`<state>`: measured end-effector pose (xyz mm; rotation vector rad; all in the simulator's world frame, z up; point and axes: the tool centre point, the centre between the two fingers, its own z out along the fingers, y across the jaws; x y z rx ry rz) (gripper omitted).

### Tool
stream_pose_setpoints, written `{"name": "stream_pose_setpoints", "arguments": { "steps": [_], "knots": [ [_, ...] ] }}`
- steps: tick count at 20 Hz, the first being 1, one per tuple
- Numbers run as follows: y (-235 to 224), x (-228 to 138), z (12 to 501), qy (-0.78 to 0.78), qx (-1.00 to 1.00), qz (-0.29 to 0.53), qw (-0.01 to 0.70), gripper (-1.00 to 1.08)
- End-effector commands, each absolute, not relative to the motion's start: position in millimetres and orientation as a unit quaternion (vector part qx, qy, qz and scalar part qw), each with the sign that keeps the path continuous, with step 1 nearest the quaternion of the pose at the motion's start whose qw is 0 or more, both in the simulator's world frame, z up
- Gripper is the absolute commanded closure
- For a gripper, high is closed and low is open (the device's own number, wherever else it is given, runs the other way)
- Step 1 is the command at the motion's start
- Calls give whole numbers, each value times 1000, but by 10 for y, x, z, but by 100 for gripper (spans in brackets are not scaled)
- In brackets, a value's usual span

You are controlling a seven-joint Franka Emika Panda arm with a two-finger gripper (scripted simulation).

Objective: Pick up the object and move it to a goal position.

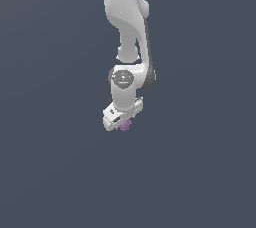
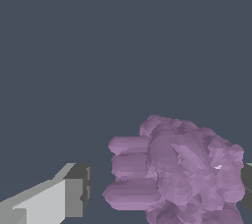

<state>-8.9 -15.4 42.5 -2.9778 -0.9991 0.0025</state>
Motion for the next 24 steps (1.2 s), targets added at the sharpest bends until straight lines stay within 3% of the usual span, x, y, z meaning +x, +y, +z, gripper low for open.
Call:
{"name": "stream_pose_setpoints", "arguments": {
  "steps": [1, 2, 15, 24],
  "knots": [
    [-155, -79, 403, -318, -948, 0, 0, -92],
    [-155, -79, 403, -318, -948, 0, 0, 108],
    [-135, -49, 450, -317, -948, -4, -2, 108],
    [214, 320, 1045, -305, -950, -61, -23, 108]
  ]
}}
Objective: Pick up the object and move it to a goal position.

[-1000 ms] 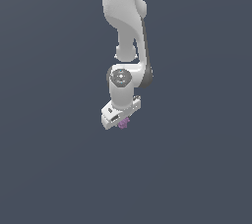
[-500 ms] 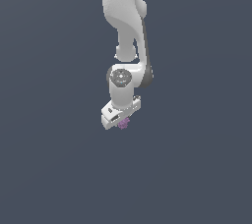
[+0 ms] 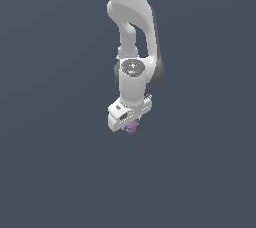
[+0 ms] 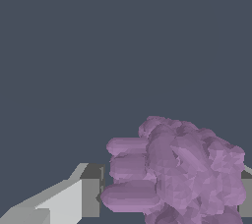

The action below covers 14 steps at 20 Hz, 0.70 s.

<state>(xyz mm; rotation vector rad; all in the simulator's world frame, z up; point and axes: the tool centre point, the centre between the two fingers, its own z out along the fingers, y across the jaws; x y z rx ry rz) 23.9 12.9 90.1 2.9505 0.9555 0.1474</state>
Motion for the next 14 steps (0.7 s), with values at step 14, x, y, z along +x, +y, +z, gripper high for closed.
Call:
{"name": "stream_pose_setpoints", "arguments": {
  "steps": [14],
  "knots": [
    [1148, 997, 2901, 266, 935, 218, 86, 108]
  ]
}}
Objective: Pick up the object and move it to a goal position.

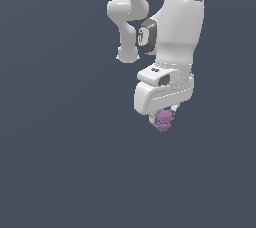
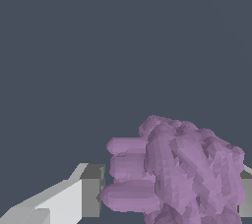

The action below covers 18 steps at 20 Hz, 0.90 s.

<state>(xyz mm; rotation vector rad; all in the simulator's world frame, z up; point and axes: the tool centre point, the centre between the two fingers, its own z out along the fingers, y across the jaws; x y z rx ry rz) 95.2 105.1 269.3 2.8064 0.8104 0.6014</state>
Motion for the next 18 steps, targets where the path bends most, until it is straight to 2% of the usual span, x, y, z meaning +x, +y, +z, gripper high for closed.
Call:
{"name": "stream_pose_setpoints", "arguments": {
  "steps": [1, 10, 18],
  "knots": [
    [1209, 1023, 3031, 263, 933, 228, 91, 108],
    [1715, 1130, 4111, 236, 912, 310, 129, 108],
    [2015, 1112, 4721, 221, 896, 355, 151, 108]
  ]
}}
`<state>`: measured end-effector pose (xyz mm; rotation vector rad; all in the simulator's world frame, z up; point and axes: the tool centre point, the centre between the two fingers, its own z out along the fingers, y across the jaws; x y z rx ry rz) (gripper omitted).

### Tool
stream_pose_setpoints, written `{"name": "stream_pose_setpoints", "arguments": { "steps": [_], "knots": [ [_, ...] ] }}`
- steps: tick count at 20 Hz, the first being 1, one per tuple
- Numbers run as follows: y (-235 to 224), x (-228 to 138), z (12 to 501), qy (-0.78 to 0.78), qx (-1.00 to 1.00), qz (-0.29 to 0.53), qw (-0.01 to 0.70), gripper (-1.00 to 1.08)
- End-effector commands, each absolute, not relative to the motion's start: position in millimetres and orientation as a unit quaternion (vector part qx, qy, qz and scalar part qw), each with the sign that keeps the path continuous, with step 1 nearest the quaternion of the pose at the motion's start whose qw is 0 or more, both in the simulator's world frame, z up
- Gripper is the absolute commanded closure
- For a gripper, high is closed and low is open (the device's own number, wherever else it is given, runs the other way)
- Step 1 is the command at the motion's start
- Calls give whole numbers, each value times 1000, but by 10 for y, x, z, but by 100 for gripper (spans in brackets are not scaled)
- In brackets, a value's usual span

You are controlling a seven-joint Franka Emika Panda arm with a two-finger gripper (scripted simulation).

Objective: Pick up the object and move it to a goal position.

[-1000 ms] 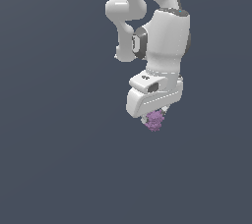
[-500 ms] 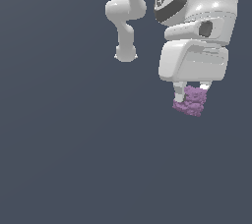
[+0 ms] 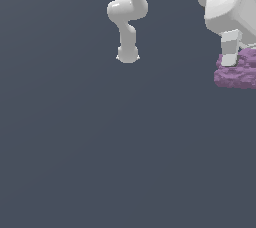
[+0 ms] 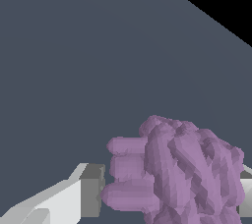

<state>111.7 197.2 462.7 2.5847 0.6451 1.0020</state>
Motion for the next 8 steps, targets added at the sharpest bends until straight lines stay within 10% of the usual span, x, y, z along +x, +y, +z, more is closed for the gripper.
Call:
{"name": "stream_pose_setpoints", "arguments": {
  "steps": [1, 8],
  "knots": [
    [2040, 1108, 4771, 220, 894, 359, 153, 108],
    [2127, 1093, 4934, 216, 889, 370, 159, 108]
  ]
}}
